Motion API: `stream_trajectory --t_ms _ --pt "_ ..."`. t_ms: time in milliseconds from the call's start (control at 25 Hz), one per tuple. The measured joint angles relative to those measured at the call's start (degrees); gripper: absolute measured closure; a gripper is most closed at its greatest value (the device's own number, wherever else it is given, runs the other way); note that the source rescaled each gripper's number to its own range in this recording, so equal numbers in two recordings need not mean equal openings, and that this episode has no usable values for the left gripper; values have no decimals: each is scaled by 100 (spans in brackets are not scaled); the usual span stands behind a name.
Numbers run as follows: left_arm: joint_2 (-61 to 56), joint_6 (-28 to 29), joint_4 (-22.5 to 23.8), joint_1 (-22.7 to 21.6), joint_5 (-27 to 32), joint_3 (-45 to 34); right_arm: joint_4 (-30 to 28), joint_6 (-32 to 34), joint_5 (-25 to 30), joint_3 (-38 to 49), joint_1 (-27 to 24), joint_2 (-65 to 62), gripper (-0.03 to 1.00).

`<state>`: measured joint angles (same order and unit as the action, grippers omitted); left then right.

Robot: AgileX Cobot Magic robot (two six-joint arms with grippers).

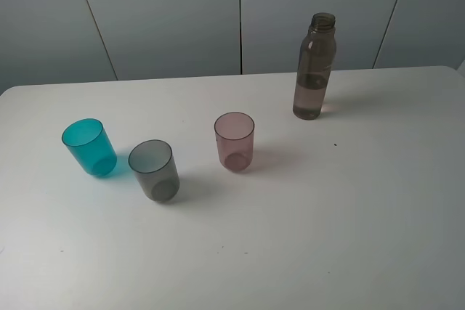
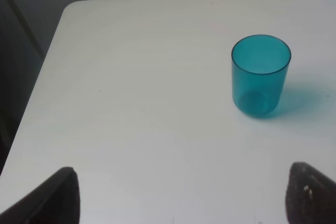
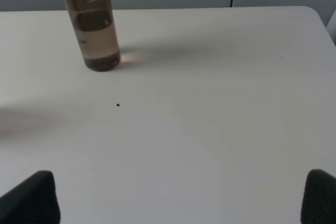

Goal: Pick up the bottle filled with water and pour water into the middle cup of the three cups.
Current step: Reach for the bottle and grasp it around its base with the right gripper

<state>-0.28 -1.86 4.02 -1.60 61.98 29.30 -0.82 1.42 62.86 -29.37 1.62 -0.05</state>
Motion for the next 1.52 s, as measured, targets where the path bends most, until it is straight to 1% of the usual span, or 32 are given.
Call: stream_trajectory --t_ms 1520 --pt "0 0 0 0 0 0 0 0 0 0 0 0 -3"
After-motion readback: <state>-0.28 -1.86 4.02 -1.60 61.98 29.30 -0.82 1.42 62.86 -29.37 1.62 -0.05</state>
